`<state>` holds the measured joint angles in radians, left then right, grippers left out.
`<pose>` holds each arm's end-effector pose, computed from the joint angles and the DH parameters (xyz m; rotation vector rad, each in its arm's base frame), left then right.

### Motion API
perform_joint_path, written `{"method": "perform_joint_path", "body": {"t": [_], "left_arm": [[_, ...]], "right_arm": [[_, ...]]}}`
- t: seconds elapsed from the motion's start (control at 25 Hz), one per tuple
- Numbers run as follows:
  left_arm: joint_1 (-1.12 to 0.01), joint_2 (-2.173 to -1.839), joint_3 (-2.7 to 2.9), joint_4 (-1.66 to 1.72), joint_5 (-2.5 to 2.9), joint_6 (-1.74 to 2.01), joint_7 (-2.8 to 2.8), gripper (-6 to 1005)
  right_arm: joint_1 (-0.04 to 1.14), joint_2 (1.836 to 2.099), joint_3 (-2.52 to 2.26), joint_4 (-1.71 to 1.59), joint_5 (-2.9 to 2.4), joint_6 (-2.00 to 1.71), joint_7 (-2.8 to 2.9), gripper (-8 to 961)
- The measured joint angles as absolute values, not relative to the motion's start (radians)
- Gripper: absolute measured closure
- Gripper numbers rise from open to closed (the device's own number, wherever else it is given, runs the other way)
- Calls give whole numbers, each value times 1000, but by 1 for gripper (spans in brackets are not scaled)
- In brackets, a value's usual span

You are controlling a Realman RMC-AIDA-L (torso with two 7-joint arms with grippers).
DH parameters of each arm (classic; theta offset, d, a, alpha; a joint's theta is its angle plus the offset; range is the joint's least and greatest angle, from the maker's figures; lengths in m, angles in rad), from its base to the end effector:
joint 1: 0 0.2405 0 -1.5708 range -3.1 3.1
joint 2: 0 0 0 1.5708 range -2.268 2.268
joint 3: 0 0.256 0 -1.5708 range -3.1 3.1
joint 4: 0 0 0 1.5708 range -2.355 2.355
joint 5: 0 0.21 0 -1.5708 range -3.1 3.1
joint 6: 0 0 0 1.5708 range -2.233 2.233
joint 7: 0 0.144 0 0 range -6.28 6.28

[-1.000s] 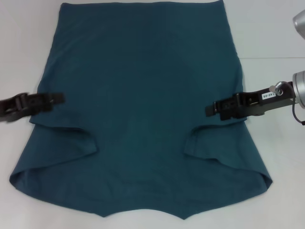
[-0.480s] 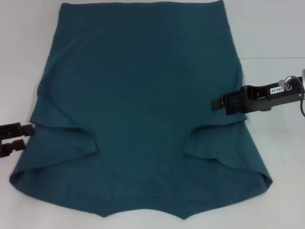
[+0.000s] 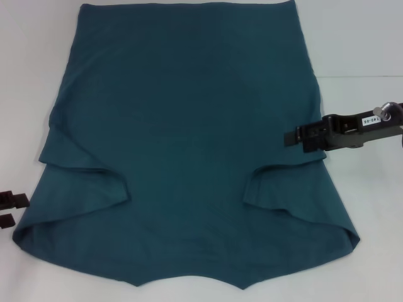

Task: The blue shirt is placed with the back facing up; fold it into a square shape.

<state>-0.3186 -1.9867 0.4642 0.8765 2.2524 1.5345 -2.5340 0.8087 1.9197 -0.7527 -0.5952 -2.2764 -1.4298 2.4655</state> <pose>-0.3738 0.2792 0.0954 -1.7117 -2.0694 -0.6188 0.2317 0.4095 0.0364 -2.3659 1.7332 0.3265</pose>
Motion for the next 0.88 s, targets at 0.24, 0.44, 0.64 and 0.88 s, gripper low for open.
{"method": "perform_joint_path", "body": {"t": [0.24,0.44,0.64,0.88], "left_arm": [[-316,-1987,463,838,2256,1504,-2535,371],[-315,-1986,463,814,2257,1479,-2533,371],[-307,-1987,463,813,2257,1461,-2536,371],[-301,-1992,464,812,2261,1445,-2535,372]], "right_arm": [[802,1918,-752,-595,-2276,-1430,2462,272],[800,1917,-752,-595,-2276,-1430,2462,272],[799,1917,-752,-595,-2276,-1431,2462,272],[794,1917,-752,-595,-2276,-1431,2462,272]]}}
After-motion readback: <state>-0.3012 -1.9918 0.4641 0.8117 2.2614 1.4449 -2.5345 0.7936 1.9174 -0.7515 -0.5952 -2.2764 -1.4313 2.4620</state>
